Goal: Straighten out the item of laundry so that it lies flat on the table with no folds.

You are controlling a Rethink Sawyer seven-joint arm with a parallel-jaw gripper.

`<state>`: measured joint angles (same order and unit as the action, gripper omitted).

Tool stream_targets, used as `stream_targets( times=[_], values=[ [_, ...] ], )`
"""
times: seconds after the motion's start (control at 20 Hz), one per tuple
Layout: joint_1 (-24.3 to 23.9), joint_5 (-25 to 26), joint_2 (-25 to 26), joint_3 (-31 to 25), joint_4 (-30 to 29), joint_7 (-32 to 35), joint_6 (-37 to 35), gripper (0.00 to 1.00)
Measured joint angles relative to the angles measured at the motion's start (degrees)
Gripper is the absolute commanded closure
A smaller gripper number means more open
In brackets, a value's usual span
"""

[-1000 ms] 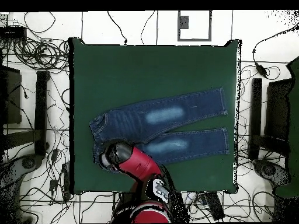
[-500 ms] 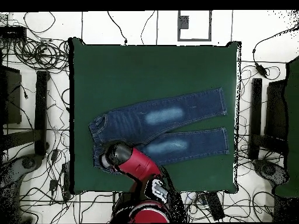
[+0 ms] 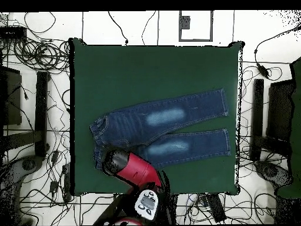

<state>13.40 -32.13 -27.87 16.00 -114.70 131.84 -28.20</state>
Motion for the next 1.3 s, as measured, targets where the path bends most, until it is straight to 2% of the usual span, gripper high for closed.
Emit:
stream_targets(
  times=[0.3,0.55,0.9,1.3],
  values=[
    [-0.48,4.03,-1.30,6.31,2.41,0.00,-3.09,0.00],
    [-3.90,7.17,-2.46,10.26,5.12,0.00,-4.01,0.00],
    [-11.33,10.66,-3.60,11.85,9.09,0.00,-4.01,0.00],
    [-21.89,16.45,-2.32,11.85,15.22,0.00,-3.98,0.00]
  ],
)
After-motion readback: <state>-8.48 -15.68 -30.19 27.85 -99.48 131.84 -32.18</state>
